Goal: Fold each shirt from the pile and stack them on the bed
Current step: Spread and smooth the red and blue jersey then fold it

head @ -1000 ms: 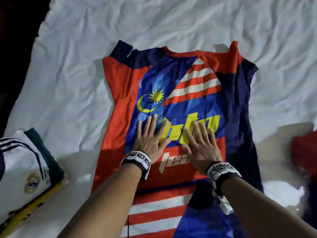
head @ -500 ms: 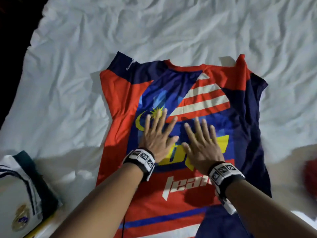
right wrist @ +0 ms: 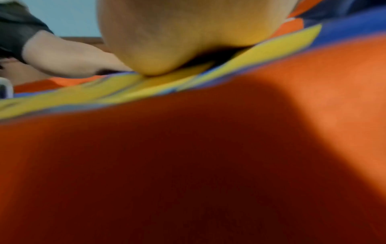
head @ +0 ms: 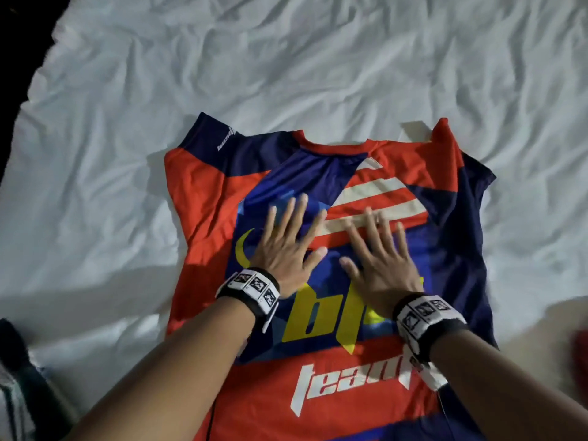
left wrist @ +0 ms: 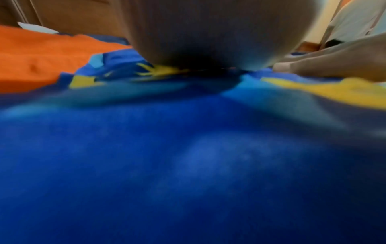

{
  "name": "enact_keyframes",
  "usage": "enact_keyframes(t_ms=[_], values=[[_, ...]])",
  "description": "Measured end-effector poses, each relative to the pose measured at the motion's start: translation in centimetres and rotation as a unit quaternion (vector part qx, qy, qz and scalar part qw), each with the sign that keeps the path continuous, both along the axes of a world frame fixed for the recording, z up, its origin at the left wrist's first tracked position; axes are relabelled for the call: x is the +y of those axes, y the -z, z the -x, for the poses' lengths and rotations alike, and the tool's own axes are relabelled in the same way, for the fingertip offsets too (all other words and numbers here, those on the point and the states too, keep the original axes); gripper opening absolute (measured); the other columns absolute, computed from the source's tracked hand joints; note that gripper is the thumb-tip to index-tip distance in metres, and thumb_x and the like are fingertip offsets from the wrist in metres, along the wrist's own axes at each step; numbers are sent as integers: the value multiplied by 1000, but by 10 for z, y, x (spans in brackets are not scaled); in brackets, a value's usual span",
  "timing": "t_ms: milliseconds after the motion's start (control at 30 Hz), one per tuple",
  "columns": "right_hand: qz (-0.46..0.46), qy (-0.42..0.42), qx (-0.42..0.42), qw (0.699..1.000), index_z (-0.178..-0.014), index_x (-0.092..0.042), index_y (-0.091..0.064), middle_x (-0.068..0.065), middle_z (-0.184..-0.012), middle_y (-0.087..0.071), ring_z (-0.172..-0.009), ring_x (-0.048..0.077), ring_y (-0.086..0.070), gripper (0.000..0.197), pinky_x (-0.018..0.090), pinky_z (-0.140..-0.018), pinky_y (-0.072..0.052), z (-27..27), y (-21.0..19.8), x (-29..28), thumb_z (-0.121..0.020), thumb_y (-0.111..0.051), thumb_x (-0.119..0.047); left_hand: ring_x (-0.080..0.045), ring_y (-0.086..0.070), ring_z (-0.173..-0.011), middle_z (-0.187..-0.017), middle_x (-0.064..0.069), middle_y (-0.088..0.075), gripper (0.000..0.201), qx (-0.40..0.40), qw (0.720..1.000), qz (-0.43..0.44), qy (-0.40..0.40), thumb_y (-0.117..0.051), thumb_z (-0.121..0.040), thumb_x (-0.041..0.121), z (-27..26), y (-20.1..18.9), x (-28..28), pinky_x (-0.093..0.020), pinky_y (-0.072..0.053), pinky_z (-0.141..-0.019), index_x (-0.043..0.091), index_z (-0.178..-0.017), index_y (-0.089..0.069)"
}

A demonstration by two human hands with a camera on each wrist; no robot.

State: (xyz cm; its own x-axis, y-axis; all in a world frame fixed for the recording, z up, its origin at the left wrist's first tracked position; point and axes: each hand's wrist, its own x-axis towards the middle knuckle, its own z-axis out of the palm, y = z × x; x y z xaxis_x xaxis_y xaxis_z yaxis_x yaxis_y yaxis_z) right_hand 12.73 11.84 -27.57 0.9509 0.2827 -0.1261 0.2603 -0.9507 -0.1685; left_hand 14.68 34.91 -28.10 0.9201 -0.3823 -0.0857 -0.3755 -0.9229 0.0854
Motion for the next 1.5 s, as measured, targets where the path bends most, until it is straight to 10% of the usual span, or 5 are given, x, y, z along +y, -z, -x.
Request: enact_keyframes(t_ms=[167,333,700,1167,1500], values=[[-34,136,65,988,-163,-23,-1,5,-170,12,-156,22,14,75,45,-125,12,-14,3,-16,-101,-10,-63,-30,-2,-159,-172,-13,2,84,11,977,-7,-213,-17,-99,65,-11,20,17,-58,0,-126,14,-164,-3],[-175,201,-128,955,-121,-17,-65,10,-122,-59,-109,38,-50,33,48,-97,-38,-41,-37,-55,-101,-44,-32,-36,4,-158,-170,-20,5,78,-30,992,33,-121,-25,-102,51,-16,-5,-47,-60,-2,-125,6,-164,-8],[-185,330,106,920,-151,-16,-34,12,-147,-50,-137,34,-42,57,50,-114,-30,-135,-56,-160,-100,-56,-32,-37,-1,-158,-170,-19,4,79,68,989,88,-96,-20,-101,59,-10,14,-192,-60,-4,-124,12,-164,-11],[-364,638,22,679,-94,-13,-69,13,-93,-69,-93,38,-68,38,46,-79,-54,-55,-49,-249,-64,-63,-35,-34,-7,-158,-170,-19,-5,76,27,991,73,-105,-12,-105,62,-9,31,-196,-58,-1,-125,13,-164,-11],[-410,607,-32,680,-63,-19,-55,-5,-61,-50,-59,15,-46,29,33,-64,-40,-36,-45,-251,-81,-71,-35,-32,7,-158,-170,-18,8,78,31,992,46,-111,-7,-103,63,-9,34,-197,-56,8,-124,15,-163,5]])
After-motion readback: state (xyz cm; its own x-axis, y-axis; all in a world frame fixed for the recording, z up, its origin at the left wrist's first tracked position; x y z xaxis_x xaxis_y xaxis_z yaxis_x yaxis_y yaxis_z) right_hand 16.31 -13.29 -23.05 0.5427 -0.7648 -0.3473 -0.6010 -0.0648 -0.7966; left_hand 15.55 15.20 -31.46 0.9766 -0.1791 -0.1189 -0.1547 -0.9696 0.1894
